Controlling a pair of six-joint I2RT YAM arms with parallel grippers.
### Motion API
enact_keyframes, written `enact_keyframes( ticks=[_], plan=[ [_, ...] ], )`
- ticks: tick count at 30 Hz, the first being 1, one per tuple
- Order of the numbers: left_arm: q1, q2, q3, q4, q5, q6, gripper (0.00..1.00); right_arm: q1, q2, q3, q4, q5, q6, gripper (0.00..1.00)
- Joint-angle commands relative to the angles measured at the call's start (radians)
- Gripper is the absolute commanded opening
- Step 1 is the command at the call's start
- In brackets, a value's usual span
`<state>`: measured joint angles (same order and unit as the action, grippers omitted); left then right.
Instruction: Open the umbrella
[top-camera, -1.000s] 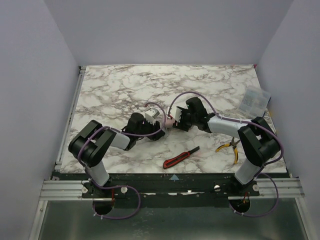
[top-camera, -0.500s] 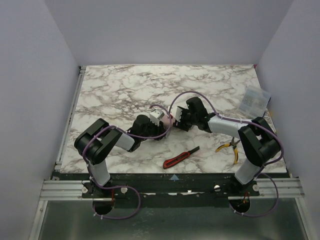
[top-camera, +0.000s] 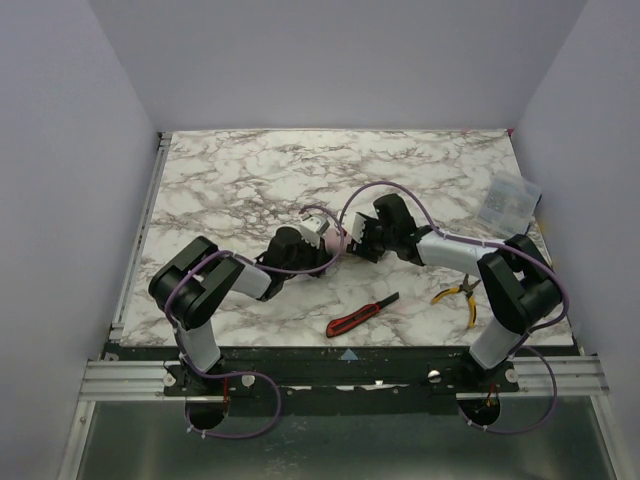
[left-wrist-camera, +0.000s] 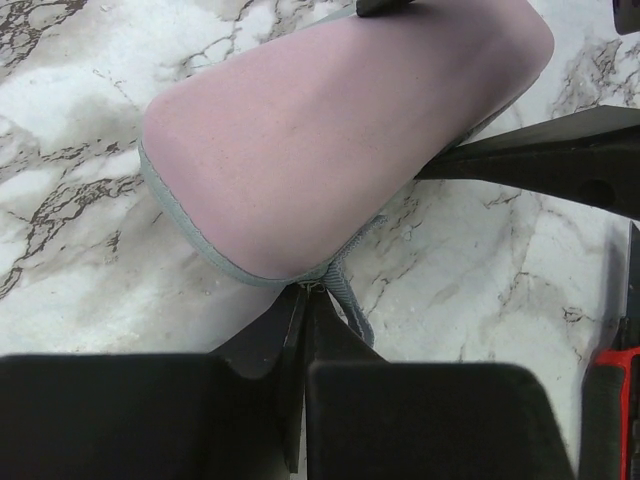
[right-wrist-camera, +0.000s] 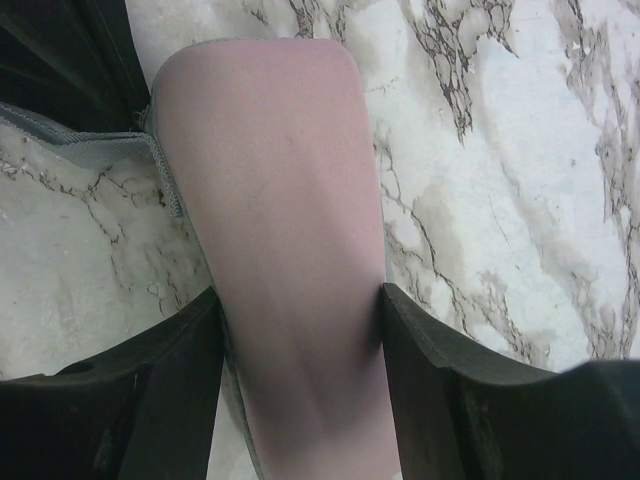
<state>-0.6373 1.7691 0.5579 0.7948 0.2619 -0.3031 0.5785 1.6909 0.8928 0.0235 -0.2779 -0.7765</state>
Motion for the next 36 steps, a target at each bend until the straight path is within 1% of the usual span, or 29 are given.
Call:
enact_keyframes(
  ticks=[1, 6, 15, 19, 29, 36],
  plan=[
    [-0.004, -0.026, 0.066, 0.005, -0.022, -0.034, 0.0, 0.0, 0.024, -0.057, -0.181, -0.02, 0.053, 0.55],
    [0.008, -0.033, 0.075, -0.033, -0.022, -0.044, 0.0, 0.0, 0.032, -0.05, -0.19, 0.0, 0.051, 0.54],
    [0.04, -0.076, 0.04, -0.096, -0.113, -0.028, 0.0, 0.0, 0.02, -0.067, -0.198, 0.006, 0.03, 0.52],
    [0.051, -0.079, 0.036, -0.1, -0.127, -0.008, 0.0, 0.0, 0.016, -0.074, -0.202, 0.004, 0.02, 0.52],
    [0.071, -0.091, 0.023, -0.103, -0.118, 0.024, 0.0, -0.001, 0.0, -0.097, -0.204, 0.007, 0.002, 0.52],
    [0.076, -0.09, 0.017, -0.092, -0.09, 0.048, 0.0, 0.0, -0.026, -0.121, -0.222, -0.047, -0.092, 0.53]
  ],
)
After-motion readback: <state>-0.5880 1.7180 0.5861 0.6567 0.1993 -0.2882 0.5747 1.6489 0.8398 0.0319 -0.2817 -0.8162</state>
